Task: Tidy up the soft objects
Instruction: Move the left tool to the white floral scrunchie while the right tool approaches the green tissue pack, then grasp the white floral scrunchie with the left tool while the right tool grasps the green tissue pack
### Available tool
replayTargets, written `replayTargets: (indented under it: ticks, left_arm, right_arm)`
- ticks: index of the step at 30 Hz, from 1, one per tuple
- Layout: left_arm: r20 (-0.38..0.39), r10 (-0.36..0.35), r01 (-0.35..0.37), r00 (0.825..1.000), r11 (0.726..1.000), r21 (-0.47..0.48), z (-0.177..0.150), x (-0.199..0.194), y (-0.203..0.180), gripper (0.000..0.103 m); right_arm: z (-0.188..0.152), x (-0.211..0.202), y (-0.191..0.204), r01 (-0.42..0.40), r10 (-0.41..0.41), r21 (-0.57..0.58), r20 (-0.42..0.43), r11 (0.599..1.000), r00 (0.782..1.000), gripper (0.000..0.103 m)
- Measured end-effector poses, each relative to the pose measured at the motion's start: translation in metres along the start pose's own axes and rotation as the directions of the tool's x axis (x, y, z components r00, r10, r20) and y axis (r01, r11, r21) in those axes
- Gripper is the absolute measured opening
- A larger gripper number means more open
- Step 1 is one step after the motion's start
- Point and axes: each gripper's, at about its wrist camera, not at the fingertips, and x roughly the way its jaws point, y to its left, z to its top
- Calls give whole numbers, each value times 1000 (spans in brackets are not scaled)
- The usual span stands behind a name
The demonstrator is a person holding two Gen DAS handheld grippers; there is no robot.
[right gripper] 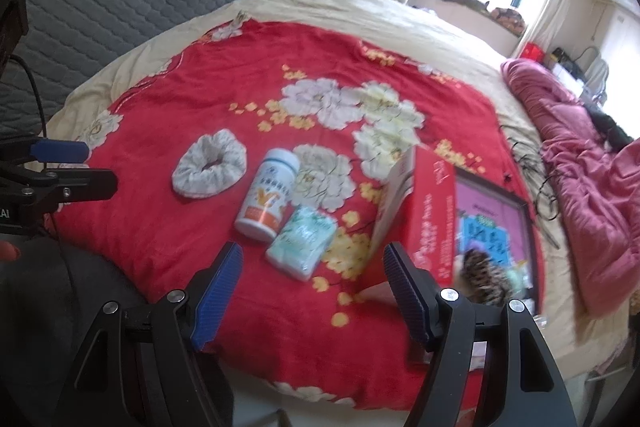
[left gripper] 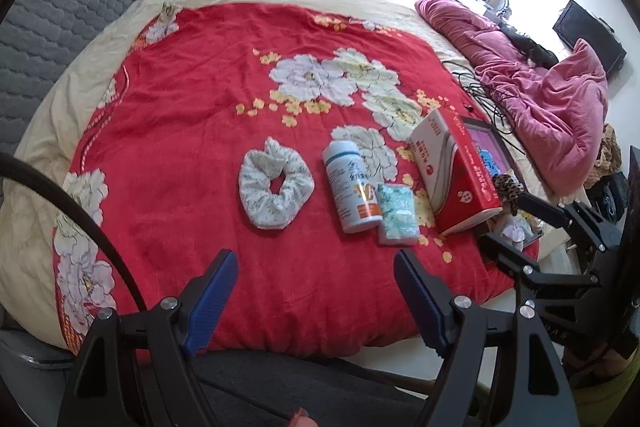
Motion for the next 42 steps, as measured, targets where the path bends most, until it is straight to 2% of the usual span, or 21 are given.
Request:
replayTargets:
  ticks: [9,12,16,21,31,42]
  left_arm:
    - [-49,23,-26,999,998,-61,2,30,24,80]
    - [-66,30,-35,997,996,-84,7,43,35,80]
    - [-89,50,-58,995,994,-89,13,60,43,80]
    - [-115,51,-62,992,994,-94,21,81,50,80]
    - [-146,46,-62,988,992,-110,37,117,64,80]
    - [-172,36,-49,984,996,-71,51,146,59,80]
  right_arm:
    - [-6,37,8,-58,60,38,-63,998,996,74]
    - [-9,49,8,-53,56,42,-79,998,995,74]
    - [-13,70,5,-66,77,100,-114,993,990,74]
    - [-16,96,-1,-43,69,169,-147,985,987,74]
    - [-17,144,4,12,32,199,-215,980,976,74]
    - [-15,168,-9,70,-11,233,-245,970,969,74]
